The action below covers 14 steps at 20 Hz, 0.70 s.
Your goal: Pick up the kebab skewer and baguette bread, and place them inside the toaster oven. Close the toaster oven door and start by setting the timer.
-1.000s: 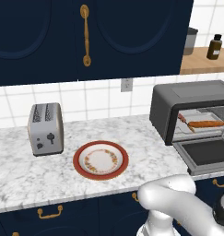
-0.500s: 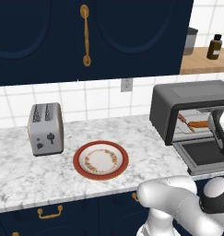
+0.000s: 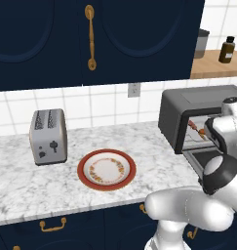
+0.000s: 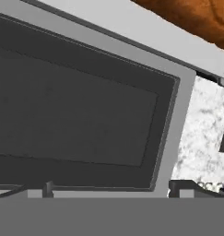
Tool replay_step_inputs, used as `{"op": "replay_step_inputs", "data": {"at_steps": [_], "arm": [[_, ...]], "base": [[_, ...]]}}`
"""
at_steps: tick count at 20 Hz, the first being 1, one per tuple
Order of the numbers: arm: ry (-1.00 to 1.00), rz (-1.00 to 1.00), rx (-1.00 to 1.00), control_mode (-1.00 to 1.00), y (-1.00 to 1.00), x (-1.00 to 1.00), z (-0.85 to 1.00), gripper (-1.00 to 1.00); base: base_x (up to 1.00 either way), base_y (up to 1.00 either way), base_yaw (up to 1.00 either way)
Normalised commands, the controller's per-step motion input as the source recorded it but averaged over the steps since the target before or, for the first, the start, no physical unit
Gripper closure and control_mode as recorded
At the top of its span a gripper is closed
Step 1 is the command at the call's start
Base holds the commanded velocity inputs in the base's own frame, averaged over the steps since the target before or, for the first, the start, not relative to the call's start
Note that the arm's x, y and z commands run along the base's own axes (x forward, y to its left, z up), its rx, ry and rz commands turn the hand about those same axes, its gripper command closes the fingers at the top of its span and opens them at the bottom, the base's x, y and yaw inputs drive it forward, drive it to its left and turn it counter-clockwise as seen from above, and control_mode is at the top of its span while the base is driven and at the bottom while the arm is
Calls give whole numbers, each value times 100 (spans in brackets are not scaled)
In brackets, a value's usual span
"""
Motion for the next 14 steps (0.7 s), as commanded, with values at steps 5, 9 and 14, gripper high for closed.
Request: {"op": "replay_step_inputs", "data": {"at_steps": [5, 9, 14], "arm": [[1, -41, 3, -100, -2, 0, -12, -100], [-5, -41, 2, -100, 0, 0, -31, -100], [-10, -25, 1, -100, -2, 19, -16, -100]], "base": [[0, 0, 0], [0, 0, 0], [0, 0, 0]]}}
